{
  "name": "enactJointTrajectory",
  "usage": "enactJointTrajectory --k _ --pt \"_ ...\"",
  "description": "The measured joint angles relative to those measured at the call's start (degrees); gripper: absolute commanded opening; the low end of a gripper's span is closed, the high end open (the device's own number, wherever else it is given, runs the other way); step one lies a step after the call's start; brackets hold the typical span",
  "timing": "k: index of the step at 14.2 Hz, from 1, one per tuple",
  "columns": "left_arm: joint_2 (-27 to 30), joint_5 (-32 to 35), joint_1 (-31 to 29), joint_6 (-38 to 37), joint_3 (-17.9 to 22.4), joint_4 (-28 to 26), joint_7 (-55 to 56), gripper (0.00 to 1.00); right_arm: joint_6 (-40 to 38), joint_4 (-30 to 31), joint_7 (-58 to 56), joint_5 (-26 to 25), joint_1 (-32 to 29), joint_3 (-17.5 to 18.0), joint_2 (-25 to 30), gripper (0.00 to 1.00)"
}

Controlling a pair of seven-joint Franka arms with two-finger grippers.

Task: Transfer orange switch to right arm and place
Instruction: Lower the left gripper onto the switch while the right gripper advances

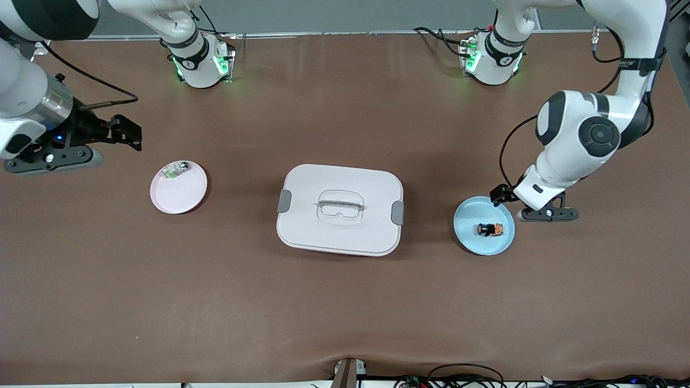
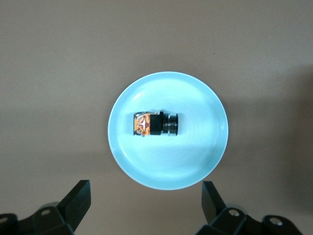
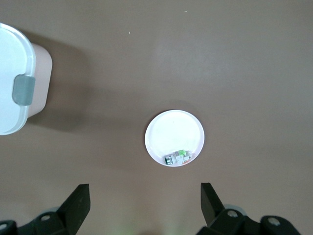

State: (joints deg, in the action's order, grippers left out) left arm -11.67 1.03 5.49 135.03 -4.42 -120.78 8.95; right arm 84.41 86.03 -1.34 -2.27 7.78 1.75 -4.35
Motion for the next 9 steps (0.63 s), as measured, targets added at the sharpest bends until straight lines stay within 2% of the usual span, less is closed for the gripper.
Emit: enactJointTrajectory --k 9 --pt "-5.9 0.9 0.8 9.4 0.0 -1.4 0.0 1.00 3.3 0.2 0.2 2.5 0.4 -0.2 -1.9 1.00"
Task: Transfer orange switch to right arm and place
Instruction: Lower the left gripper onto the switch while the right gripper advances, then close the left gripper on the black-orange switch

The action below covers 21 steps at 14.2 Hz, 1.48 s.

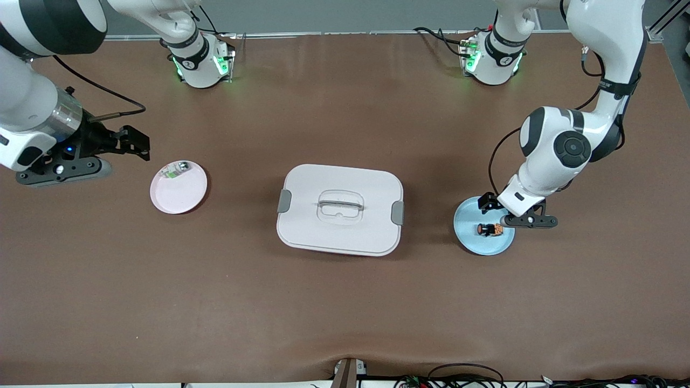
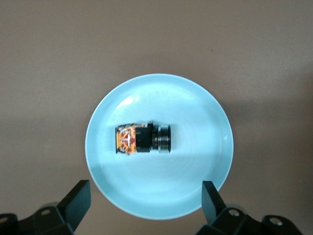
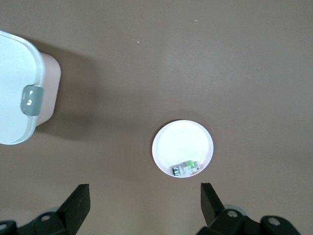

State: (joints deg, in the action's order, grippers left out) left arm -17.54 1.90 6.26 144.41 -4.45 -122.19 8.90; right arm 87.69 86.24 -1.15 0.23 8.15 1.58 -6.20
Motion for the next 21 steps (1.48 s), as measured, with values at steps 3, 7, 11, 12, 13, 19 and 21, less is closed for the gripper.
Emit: enactJointTrajectory --k 3,7,11,12,13,19,21 --pt "-3.5 0.0 -0.3 5.0 0.0 -0.2 0.0 1.00 0.1 0.7 2.6 2.9 0.3 0.0 -0.3 1.00" --pt "-6.6 0.0 -0.4 7.9 0.1 -0.1 0.0 1.00 0.4 1.1 4.7 3.3 2.6 0.1 -0.5 1.00" --pt "-7.9 0.0 -0.4 10.3 0.3 0.0 0.0 1.00 1.9 2.2 9.6 3.5 5.5 0.1 -0.6 1.00" --pt "-8.3 0.0 -0.4 10.7 0.3 0.1 0.0 1.00 1.9 2.2 10.8 3.5 6.2 0.2 -0.7 1.00" --pt "-8.6 0.0 -0.4 10.8 0.3 0.3 0.0 1.00 1.9 2.2 11.7 3.5 6.9 0.2 -0.7 1.00" --pt "-10.5 0.0 -0.4 11.2 0.4 1.7 -0.3 1.00 2.1 2.2 12.5 3.6 7.4 -0.1 -1.6 1.00" --pt "-10.8 0.0 -0.4 11.2 0.4 2.0 -0.3 1.00 2.1 2.0 12.5 3.6 7.4 -0.2 -1.7 1.00"
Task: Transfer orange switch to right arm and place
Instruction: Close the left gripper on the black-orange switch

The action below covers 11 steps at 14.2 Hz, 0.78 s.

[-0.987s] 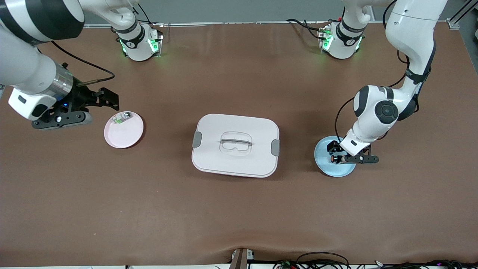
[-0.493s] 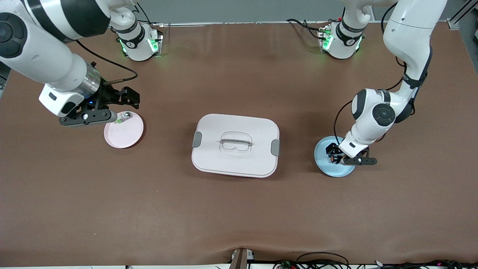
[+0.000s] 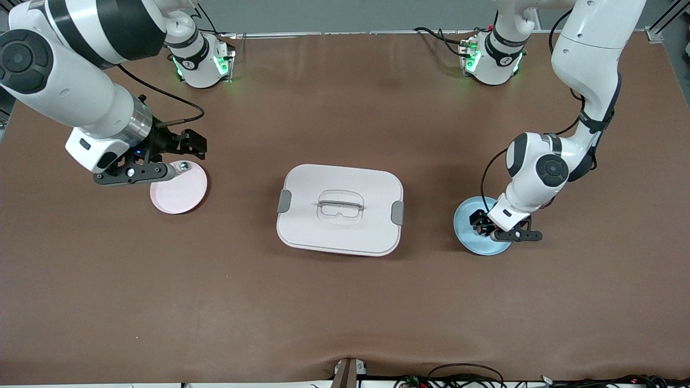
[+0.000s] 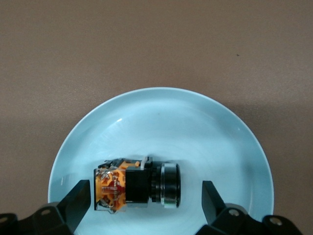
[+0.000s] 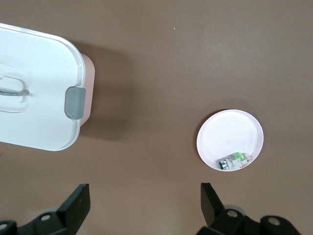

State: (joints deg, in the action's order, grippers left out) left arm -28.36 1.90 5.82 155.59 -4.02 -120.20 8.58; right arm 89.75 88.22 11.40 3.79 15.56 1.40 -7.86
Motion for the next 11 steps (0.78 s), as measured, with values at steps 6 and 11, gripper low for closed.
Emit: enactJointTrajectory --k 6,11 --pt "-1.5 0.0 -0.3 0.1 0.1 0.8 0.0 0.36 -0.6 -0.5 0.0 0.0 -0.1 -0.3 0.0 1.00" --pt "-1.6 0.0 -0.5 0.2 0.1 1.5 0.0 0.00 -0.5 -0.4 0.0 0.8 0.0 -0.1 -0.1 1.00"
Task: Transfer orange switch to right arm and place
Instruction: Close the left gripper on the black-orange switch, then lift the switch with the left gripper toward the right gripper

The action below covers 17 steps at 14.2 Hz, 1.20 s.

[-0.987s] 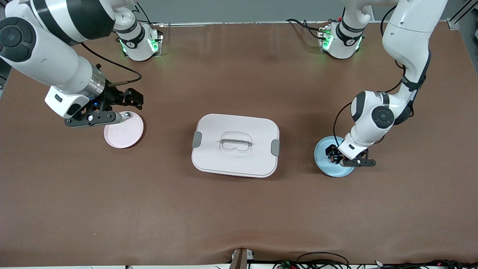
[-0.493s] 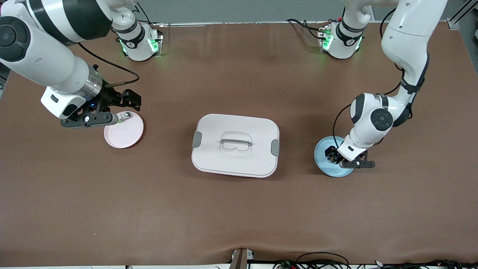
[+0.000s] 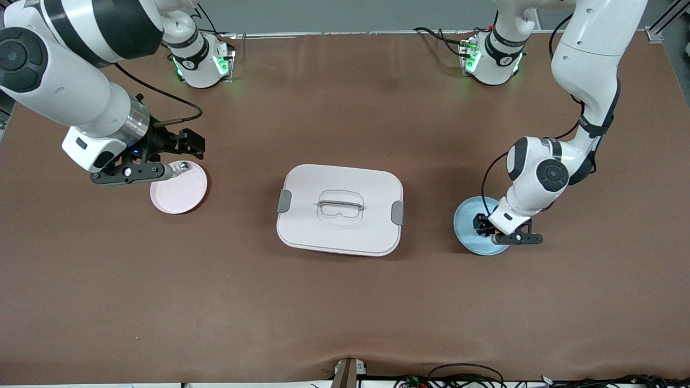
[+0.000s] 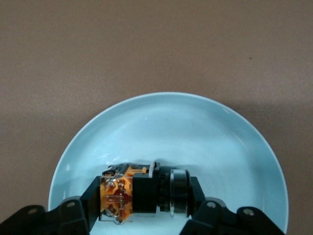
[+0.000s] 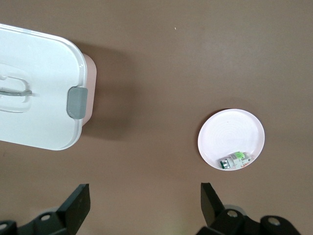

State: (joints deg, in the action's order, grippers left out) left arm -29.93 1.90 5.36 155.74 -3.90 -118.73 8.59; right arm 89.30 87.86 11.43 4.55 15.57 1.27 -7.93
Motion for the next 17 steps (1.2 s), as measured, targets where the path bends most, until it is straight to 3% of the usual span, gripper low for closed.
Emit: enactJointTrajectory --k 4,8,12,15,17 --pt "2.7 0.0 0.0 -1.5 -0.2 1.8 0.5 0.00 0.4 0.0 0.4 4.4 -0.2 -0.2 0.0 1.00" --pt "7.9 0.0 0.6 -17.2 -1.9 9.5 6.2 0.00 4.1 1.6 0.6 11.9 -1.1 -0.4 0.1 1.00" --pt "9.8 0.0 0.9 -32.0 -7.7 18.9 18.4 0.00 11.3 6.6 2.6 19.5 -0.9 -0.2 1.7 1.00" --pt "9.7 -0.5 1.1 -37.5 -13.4 23.3 29.0 0.00 18.8 13.9 3.1 26.6 -0.5 0.2 5.2 1.00" --pt "9.7 -4.8 1.3 -39.5 -15.8 25.9 33.5 0.00 23.7 19.4 3.2 32.4 -0.4 0.4 8.0 1.00"
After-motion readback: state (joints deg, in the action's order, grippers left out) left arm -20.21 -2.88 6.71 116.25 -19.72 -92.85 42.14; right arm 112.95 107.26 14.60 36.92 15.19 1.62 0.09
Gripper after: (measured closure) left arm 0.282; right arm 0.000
